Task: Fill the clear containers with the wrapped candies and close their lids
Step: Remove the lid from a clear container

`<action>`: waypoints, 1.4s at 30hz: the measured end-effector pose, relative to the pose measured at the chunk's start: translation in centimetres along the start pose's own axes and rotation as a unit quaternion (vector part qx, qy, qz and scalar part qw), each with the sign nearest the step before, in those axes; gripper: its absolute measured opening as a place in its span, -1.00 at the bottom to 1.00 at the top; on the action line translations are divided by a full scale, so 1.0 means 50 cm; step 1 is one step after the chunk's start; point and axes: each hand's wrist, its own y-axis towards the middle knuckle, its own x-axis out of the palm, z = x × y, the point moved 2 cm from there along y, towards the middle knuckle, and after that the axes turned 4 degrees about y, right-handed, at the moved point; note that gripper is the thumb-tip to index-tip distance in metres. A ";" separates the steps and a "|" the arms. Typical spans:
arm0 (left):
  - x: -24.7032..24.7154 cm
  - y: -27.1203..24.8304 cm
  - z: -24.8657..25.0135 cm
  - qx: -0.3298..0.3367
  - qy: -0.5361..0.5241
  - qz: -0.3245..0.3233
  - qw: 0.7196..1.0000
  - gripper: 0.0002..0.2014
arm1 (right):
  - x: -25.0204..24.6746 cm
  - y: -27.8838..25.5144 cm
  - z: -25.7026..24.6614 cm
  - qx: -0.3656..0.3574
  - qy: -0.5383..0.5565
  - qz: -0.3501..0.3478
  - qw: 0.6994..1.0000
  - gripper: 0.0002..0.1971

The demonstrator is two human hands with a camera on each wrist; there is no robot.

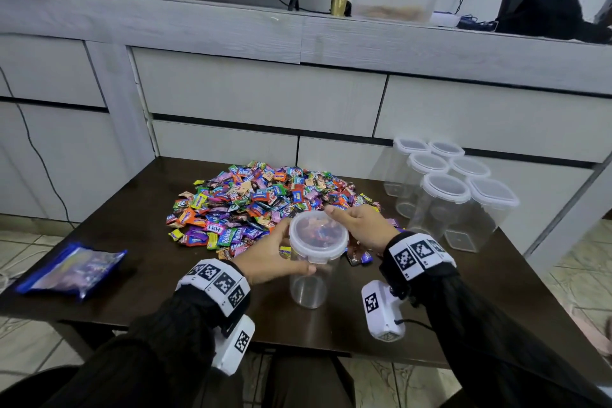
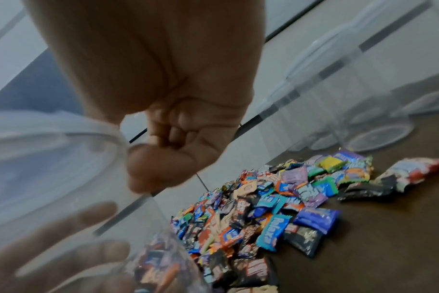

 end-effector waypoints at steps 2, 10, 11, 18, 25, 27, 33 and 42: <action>0.003 0.004 0.005 0.021 0.026 0.009 0.999 -0.02 | 0.003 0.001 -0.007 0.020 0.039 -0.031 0.999 -0.59; 0.040 0.010 0.000 0.030 0.085 0.140 0.986 -0.10 | 0.004 -0.030 -0.028 0.152 -0.074 -0.104 0.980 -0.40; 0.043 0.011 -0.003 0.034 0.068 0.141 0.987 -0.08 | 0.006 -0.034 -0.027 0.163 -0.070 -0.118 0.977 -0.38; 0.029 0.003 -0.011 0.015 0.069 0.102 0.992 -0.13 | -0.024 -0.031 -0.028 0.124 -0.036 -0.090 0.987 -0.45; 0.051 0.017 -0.006 0.063 -0.009 0.049 0.997 -0.24 | -0.004 -0.027 0.011 0.076 0.063 -0.070 0.993 -0.56; 0.056 0.018 -0.009 0.058 -0.020 0.052 0.997 -0.21 | -0.008 -0.026 0.016 0.056 0.086 -0.049 0.994 -0.54; 0.065 0.020 -0.010 0.044 0.069 0.060 0.995 -0.05 | -0.035 -0.027 -0.025 -0.060 -0.248 0.126 0.959 -0.61; 0.084 0.009 0.005 0.021 0.144 0.138 0.980 -0.05 | 0.013 -0.055 -0.044 -0.233 -0.311 -0.037 0.921 -0.33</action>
